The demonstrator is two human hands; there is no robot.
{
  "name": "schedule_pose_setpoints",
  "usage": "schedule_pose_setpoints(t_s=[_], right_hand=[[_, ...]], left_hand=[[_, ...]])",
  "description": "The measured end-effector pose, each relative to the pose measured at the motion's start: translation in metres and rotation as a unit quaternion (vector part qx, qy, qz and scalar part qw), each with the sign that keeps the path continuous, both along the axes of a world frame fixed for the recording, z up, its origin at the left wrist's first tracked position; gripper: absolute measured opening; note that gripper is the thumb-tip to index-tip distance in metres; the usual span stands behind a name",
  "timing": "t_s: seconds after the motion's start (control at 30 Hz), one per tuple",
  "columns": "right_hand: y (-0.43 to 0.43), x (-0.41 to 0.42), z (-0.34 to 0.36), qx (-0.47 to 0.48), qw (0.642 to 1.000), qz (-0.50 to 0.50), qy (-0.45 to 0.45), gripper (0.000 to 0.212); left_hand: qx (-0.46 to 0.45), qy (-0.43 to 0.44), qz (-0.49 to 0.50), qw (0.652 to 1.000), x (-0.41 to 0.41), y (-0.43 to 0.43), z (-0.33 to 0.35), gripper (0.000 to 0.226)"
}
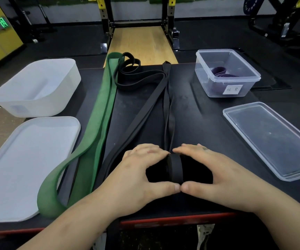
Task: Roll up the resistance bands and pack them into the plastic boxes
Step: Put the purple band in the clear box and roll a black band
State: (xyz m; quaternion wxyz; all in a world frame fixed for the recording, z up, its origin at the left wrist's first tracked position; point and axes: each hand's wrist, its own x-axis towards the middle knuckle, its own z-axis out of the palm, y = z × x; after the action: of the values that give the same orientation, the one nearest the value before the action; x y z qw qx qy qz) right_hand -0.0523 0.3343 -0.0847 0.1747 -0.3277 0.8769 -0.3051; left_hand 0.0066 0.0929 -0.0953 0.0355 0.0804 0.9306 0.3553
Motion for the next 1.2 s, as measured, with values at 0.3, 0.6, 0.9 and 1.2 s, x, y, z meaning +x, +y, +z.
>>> schedule_pose_setpoints(t_s=[0.3, 0.6, 0.9, 1.2], right_hand=[[0.002, 0.009, -0.001, -0.003, 0.999, 0.019, -0.031, 0.085], [-0.007, 0.009, 0.0, 0.008, 1.0, 0.006, -0.004, 0.071], [-0.006, 0.008, -0.002, 0.007, 1.0, -0.009, -0.021, 0.064], [-0.01, -0.004, 0.001, -0.054, 0.999, 0.006, -0.004, 0.029]], left_hand=[[-0.015, -0.003, -0.022, 1.0, 0.006, 0.0, 0.0, 0.088], [-0.017, -0.011, -0.023, 1.0, 0.004, 0.0, 0.001, 0.086], [-0.018, -0.033, -0.004, 0.999, 0.006, 0.003, 0.004, 0.09], [-0.016, -0.032, 0.018, 0.999, 0.006, 0.011, 0.005, 0.075]])
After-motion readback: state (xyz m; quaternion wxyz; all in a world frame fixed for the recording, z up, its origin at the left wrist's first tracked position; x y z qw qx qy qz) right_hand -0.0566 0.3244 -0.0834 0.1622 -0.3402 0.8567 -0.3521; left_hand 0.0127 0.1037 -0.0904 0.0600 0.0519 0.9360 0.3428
